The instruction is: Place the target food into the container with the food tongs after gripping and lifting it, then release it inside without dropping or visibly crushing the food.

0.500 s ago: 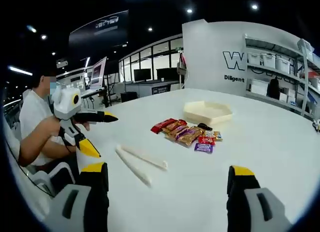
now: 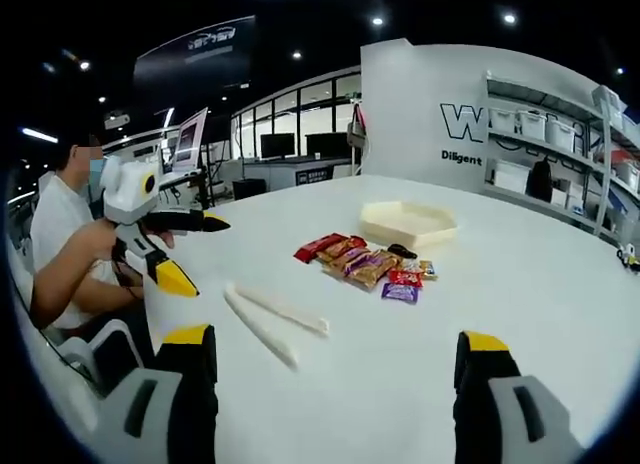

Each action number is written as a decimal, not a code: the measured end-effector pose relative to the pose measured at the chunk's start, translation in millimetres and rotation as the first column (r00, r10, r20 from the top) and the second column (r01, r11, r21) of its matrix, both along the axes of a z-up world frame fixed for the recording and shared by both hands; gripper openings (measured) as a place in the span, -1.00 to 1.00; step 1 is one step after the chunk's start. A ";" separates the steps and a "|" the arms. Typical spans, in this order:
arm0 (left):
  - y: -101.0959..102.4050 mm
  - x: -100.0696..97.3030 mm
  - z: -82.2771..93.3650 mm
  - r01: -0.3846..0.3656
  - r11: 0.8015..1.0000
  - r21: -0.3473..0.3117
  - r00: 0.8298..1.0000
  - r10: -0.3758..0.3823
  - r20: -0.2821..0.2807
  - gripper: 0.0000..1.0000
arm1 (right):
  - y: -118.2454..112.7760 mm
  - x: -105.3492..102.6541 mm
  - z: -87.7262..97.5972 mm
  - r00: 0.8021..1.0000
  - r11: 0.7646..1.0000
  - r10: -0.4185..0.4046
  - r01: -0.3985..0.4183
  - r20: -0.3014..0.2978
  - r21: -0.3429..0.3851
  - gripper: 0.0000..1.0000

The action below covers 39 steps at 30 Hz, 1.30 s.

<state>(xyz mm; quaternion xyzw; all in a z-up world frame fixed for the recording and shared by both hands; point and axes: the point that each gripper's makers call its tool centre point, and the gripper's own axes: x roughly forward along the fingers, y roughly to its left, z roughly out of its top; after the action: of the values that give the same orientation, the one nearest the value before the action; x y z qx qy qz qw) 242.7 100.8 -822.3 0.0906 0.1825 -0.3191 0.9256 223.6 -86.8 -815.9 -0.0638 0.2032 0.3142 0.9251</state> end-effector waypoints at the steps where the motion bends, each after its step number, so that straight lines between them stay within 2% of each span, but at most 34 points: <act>1: -0.3 0.2 0.8 0.000 1.000 -0.001 1.000 0.000 0.002 0.96 | -0.3 -1.0 1.2 1.000 1.000 0.000 0.000 0.004 -0.002 0.99; 6: -1.7 -0.2 3.8 -0.004 1.000 -0.001 1.000 0.004 0.004 0.95 | -1.8 -2.1 6.3 1.000 1.000 0.002 -0.002 0.014 -0.012 0.99; 9: -5.6 -4.7 8.3 0.003 0.999 -0.042 1.000 -0.003 -0.012 0.94 | -1.8 -0.8 11.9 1.000 1.000 0.000 0.000 0.024 -0.005 0.99; 11: -5.0 -4.2 9.7 -0.005 0.999 -0.039 1.000 0.004 -0.010 0.94 | -1.4 0.5 15.0 1.000 1.000 -0.001 0.001 0.021 0.006 0.99; 13: -3.0 -1.2 9.9 -0.008 1.000 -0.014 1.000 0.008 0.009 0.94 | -2.0 3.8 16.3 0.999 1.000 -0.002 0.002 0.033 0.006 0.99; 15: 0.1 0.3 6.9 -0.021 1.000 0.008 1.000 0.021 0.003 0.93 | -3.3 4.9 14.6 1.000 1.000 -0.006 0.006 0.026 -0.003 0.99; 20: 3.5 1.4 10.8 -0.022 0.999 -0.025 1.000 0.022 -0.014 0.94 | -2.5 4.5 13.7 1.000 1.000 -0.001 0.001 0.022 -0.001 0.99; 21: 4.4 1.5 10.3 -0.023 0.999 -0.022 1.000 0.023 -0.020 0.93 | -1.6 3.9 11.7 1.000 1.000 0.004 -0.004 0.015 -0.009 0.99; 22: 7.2 0.7 7.7 -0.026 1.000 -0.002 0.999 0.026 -0.034 0.93 | -3.2 0.9 6.9 1.000 0.998 0.010 -0.011 -0.013 -0.055 0.99; 23: 9.5 -0.9 5.8 -0.025 0.999 0.020 0.999 0.026 -0.048 0.93 | -2.4 0.0 7.7 1.000 0.998 0.011 -0.012 -0.010 -0.067 0.99; 24: 9.9 -1.9 9.3 -0.018 0.999 0.030 0.999 0.019 -0.039 0.93 | 1.0 -4.2 9.9 0.999 0.995 0.040 -0.039 0.004 -0.091 0.99; 26: 9.1 -4.5 15.2 -0.016 1.000 0.010 0.999 0.016 -0.029 0.94 | -2.3 -12.1 8.2 0.999 0.991 0.033 -0.038 -0.035 -0.130 0.99; 28: 8.1 -9.5 15.1 0.002 1.000 0.021 0.999 -0.001 -0.048 0.96 | -1.9 -13.2 24.2 1.000 0.996 0.025 -0.025 0.000 -0.090 0.99; 30: 9.2 -8.4 17.3 -0.016 0.999 0.031 0.999 0.018 -0.048 0.96 | -4.1 -13.7 33.4 1.000 0.998 0.009 -0.010 -0.005 -0.058 0.99; 36: 1.2 -15.0 20.9 0.017 0.995 0.099 0.999 -0.013 -0.037 0.96 | 4.9 -14.0 48.8 1.000 0.998 0.011 -0.010 0.006 -0.067 0.99; 39: 2.4 -14.1 23.7 0.004 0.995 0.098 0.999 0.000 -0.037 0.97 | 14.9 -15.8 57.7 0.999 0.998 0.028 -0.027 0.022 -0.057 0.99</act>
<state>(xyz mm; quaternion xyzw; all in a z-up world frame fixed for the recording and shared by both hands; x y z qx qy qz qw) 228.6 103.3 -798.6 0.1302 0.2150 -0.3122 0.9162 207.8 -72.0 -758.2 -0.0963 0.2003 0.3203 0.9209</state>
